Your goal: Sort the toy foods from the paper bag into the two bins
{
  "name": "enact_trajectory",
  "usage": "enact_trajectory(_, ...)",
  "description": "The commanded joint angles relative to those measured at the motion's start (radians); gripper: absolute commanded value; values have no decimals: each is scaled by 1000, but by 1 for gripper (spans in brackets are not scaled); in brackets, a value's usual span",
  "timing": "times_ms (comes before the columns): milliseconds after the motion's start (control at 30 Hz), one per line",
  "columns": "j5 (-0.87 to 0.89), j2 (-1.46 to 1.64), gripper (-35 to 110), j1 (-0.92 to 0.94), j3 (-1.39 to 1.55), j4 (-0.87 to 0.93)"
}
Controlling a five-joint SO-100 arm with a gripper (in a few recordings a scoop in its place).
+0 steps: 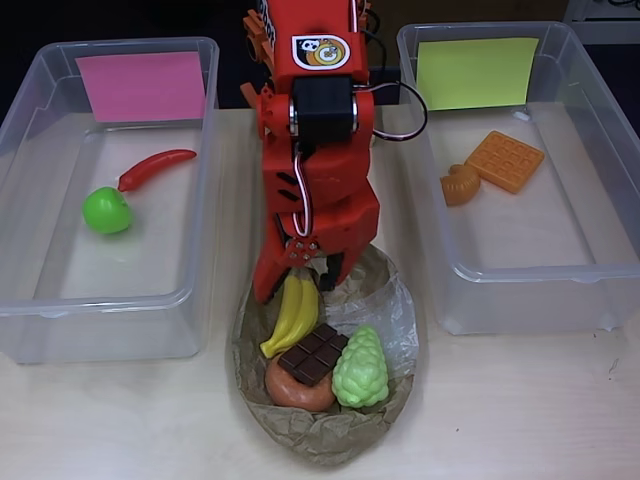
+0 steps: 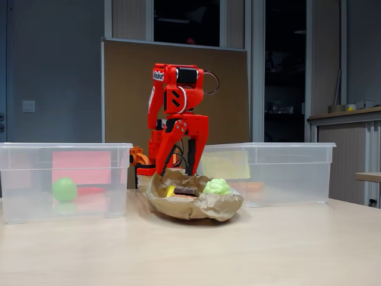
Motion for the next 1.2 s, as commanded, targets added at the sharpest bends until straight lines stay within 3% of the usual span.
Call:
enact_trajectory(0,-155,-14,31,-15,-103,-20)
enact_trajectory(233,-433,-38,29,-17,-167,-83)
enact_trajectory(433,-561,-92,28,3,-178,-132)
enact_trajectory(767,-604,-138,27,35,-166,-169)
enact_trajectory(1167,-517,-209,25,11,-133,-196)
